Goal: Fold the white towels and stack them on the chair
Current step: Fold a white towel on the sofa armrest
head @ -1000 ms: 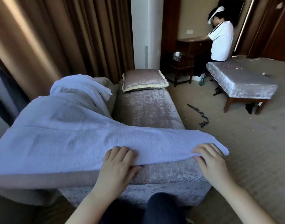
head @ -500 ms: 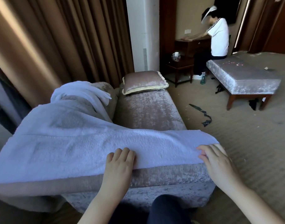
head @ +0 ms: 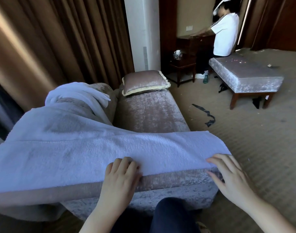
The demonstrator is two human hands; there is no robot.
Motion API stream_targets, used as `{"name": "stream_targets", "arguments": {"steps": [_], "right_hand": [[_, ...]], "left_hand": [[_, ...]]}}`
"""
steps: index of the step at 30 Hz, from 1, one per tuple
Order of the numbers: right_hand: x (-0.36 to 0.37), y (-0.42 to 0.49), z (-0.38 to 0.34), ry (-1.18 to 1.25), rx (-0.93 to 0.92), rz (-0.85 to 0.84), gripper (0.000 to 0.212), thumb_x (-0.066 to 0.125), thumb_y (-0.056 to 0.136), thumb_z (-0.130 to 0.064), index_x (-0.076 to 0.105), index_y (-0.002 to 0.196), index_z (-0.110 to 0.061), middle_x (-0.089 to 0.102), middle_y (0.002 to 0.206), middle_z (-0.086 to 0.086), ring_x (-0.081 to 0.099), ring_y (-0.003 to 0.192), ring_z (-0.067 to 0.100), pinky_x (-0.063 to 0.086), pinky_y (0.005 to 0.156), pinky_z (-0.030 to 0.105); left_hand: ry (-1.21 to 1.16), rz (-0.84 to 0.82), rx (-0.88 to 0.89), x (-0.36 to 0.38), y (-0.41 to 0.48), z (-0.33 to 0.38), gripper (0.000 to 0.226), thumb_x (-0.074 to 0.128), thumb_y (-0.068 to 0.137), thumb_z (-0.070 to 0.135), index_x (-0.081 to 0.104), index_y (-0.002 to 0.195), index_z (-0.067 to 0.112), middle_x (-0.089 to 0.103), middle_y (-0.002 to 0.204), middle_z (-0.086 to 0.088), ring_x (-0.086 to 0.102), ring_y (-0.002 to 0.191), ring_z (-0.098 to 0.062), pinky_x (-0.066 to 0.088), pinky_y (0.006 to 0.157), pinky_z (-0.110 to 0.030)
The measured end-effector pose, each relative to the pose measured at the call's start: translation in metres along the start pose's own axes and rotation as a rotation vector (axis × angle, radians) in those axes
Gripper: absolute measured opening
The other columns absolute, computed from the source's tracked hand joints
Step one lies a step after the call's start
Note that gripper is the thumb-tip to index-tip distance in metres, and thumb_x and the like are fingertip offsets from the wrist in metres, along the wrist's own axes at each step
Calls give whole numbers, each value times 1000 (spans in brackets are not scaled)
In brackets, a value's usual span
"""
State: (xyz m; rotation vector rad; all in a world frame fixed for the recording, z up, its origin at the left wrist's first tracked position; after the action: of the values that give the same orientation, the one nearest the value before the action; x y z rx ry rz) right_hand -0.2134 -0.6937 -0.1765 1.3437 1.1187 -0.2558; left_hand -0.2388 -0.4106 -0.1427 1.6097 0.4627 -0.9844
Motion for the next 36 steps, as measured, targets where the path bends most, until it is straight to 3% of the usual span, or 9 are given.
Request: {"name": "stream_targets", "arguments": {"steps": [3, 6, 12, 15, 17, 23, 28, 32, 36], "right_hand": [[-5, 0, -2, -81, -1, 48, 26, 47, 86, -24, 59, 108, -17, 58, 102, -4, 53, 98, 17, 39, 86, 29], [-15, 6, -4, -50, 34, 134, 26, 42, 85, -14, 67, 87, -7, 62, 87, -2, 53, 87, 15, 42, 80, 25], [-34, -7, -12, 2, 27, 136, 23, 39, 80, -9, 61, 71, -6, 56, 74, -2, 46, 74, 15, 38, 72, 22], [-19, -16, -9, 44, 34, 27, 17, 43, 80, -13, 60, 78, -13, 55, 79, -7, 49, 75, 14, 38, 71, 23], [-10, -17, -9, 42, -16, -54, 13, 48, 82, -18, 61, 85, -18, 55, 86, -10, 53, 79, 15, 38, 72, 26], [-16, 37, 4, 92, 58, 38, 29, 41, 93, -18, 68, 98, -8, 64, 97, -2, 54, 90, 18, 44, 77, 34], [33, 84, 46, 118, 232, -179, 30, 44, 99, -20, 62, 122, -10, 63, 113, 1, 46, 111, 21, 37, 93, 31], [42, 93, 63, 165, 306, -252, 15, 53, 96, -8, 68, 94, -10, 56, 91, 0, 46, 97, 22, 28, 76, 26], [44, 97, 64, 73, 282, -272, 13, 57, 92, -7, 65, 84, -14, 48, 85, -5, 50, 89, 26, 41, 77, 41]], "left_hand": [[44, -7, 56, 3, -2, 6, 15, 57, 78, 19, 49, 91, 17, 55, 92, 0, 47, 75, -25, 30, 67, -34], [45, -26, 77, 3, 2, 11, 20, 57, 73, 5, 46, 85, 17, 51, 82, 1, 44, 69, -24, 28, 66, -33], [-35, -129, 173, -2, -5, 18, 12, 53, 78, 12, 51, 87, 20, 50, 84, 6, 46, 70, -19, 28, 67, -30], [-63, -189, 210, 4, -6, 17, 5, 52, 84, 27, 51, 86, 23, 48, 84, 9, 50, 71, -18, 29, 68, -29], [-125, -199, 204, 2, 4, 15, 20, 51, 88, 43, 57, 83, 25, 52, 83, 12, 49, 73, -13, 33, 69, -29], [27, -174, 81, 9, 78, -19, 28, 43, 86, 25, 68, 94, 15, 66, 89, -1, 61, 73, -27, 46, 59, -36], [4, -294, -114, 46, 93, -57, 13, 57, 94, 20, 64, 86, 11, 59, 84, -2, 56, 79, -27, 39, 63, -37], [-65, -277, -130, 48, 106, -60, 13, 63, 91, 12, 54, 82, 11, 56, 81, -2, 52, 77, -26, 38, 65, -37], [-40, -375, -52, 63, 111, -58, 6, 57, 95, 16, 57, 90, 12, 56, 90, 1, 55, 88, -24, 37, 70, -34]]}}
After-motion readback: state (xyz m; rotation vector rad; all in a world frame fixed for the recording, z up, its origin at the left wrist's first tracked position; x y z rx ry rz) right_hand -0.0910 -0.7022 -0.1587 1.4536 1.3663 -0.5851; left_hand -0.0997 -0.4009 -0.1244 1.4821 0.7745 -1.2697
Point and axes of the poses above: each hand's wrist, its own y-axis towards the middle knuckle, its own x-axis out of the palm, z = x × y, the point moved 10 cm from there along y, towards the middle knuckle
